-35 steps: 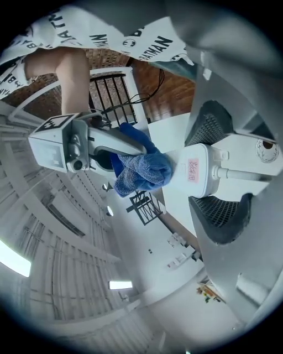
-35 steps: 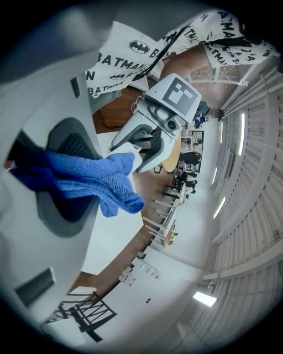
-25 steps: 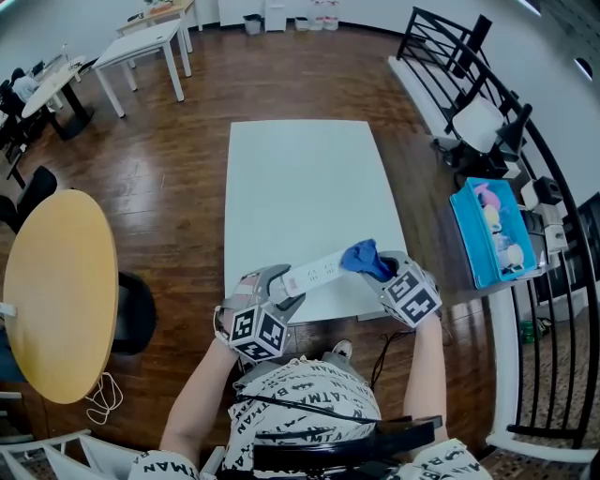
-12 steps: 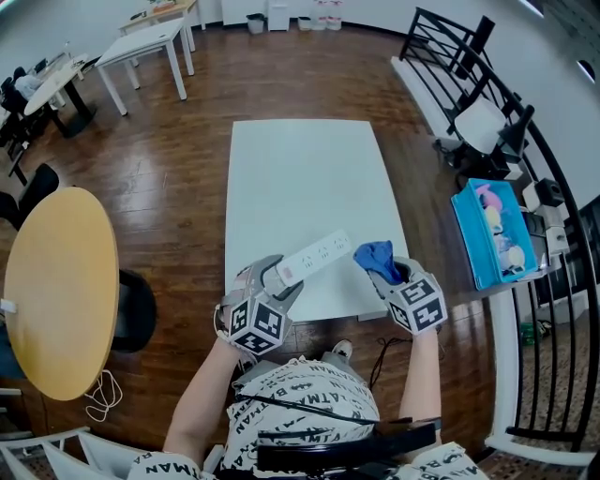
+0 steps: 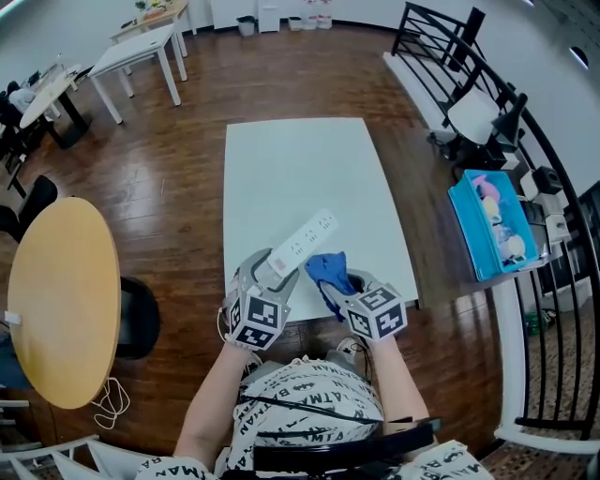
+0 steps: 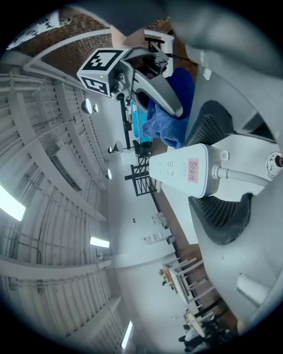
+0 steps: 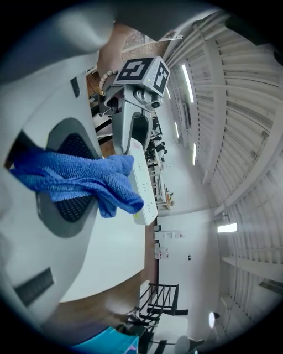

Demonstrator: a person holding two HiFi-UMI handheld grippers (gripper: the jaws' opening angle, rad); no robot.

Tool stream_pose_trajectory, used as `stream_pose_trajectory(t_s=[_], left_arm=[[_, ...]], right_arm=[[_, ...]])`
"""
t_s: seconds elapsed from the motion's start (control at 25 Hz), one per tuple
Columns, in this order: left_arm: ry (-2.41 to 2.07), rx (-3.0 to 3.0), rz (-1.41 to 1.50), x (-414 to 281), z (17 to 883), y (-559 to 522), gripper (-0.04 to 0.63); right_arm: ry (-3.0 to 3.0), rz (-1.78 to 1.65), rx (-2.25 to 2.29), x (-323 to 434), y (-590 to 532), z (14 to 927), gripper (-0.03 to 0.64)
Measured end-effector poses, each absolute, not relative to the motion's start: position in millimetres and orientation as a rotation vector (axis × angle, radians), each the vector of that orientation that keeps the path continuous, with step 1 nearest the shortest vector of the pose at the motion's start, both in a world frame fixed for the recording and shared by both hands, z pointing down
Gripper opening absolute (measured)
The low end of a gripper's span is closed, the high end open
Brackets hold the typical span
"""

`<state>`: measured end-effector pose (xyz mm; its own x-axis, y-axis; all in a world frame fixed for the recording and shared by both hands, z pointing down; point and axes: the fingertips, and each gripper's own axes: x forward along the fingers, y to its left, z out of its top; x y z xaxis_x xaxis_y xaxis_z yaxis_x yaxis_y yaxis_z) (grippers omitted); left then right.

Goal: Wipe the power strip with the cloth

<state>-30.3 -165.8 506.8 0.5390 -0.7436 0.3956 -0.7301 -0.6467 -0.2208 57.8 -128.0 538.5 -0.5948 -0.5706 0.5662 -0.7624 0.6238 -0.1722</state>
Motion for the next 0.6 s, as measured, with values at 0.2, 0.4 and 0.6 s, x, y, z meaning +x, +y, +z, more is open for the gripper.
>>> stream_pose_trajectory(t_s=[0.2, 0.4, 0.6], left_arm=[[1.275, -2.674, -0.762, -24.3, 509.3, -159.7, 0.283], [1.226, -2.654, -0.787, -19.5, 511.3, -151.2, 0.282], [1.165, -2.655, -0.789, -17.2, 509.2, -142.7, 0.282]], right_arm=[[-2.419, 0.607, 0.999, 38.3, -123.8, 542.1, 0.137], [-2.42, 0.654, 1.039, 53.2, -125.9, 545.5, 0.137], [-2.393, 0.671, 1.124, 81.1, -134.8, 544.3, 0.137]])
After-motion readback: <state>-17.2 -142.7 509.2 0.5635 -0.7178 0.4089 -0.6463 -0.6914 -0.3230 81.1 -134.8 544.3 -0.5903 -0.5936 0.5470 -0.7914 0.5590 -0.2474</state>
